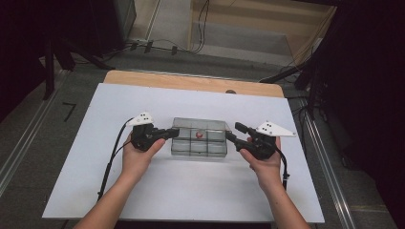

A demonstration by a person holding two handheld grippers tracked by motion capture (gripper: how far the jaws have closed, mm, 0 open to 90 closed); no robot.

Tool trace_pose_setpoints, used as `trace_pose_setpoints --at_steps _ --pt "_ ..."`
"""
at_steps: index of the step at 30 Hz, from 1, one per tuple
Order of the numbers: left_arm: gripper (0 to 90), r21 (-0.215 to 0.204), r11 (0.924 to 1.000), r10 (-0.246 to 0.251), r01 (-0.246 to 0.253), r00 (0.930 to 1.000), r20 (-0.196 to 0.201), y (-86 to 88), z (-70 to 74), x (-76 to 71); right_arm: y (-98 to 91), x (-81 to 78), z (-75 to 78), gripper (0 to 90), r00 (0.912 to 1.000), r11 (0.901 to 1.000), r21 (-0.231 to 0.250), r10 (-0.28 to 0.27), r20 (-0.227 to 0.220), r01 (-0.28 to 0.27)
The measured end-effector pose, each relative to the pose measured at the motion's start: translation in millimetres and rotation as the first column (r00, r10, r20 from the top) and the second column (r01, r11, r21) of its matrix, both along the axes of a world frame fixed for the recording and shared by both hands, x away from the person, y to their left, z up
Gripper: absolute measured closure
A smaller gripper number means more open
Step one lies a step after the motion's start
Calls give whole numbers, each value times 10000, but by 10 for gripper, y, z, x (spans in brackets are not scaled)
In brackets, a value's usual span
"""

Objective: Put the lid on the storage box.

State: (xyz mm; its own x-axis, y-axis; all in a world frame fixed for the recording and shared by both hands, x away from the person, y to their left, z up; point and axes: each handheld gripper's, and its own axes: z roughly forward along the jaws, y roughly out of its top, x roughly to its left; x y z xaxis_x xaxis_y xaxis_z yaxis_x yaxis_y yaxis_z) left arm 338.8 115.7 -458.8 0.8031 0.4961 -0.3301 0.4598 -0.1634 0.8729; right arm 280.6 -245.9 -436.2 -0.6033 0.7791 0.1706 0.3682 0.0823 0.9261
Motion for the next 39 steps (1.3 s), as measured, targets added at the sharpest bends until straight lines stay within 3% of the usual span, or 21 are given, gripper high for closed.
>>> trace_pose_setpoints --at_steps 5,14,19,39 --pt "882 81 10000 44 -43 10000 -75 -4 -67 -44 -5 -35 0 615 9994 9995 -8 -320 -93 320" --pt "881 43 9999 93 -93 9998 -160 32 -173 -119 49 -35 -136 751 9988 9997 15 -231 -426 232" --pt "881 -55 9999 131 -133 9996 -245 39 -240 -150 73 -42 -204 775 9981 9998 -128 -167 -589 159" --pt "882 330 9994 145 -133 9992 -360 50 -332 -223 67 -115 -350 807 9962 9992 -401 -126 -860 92"
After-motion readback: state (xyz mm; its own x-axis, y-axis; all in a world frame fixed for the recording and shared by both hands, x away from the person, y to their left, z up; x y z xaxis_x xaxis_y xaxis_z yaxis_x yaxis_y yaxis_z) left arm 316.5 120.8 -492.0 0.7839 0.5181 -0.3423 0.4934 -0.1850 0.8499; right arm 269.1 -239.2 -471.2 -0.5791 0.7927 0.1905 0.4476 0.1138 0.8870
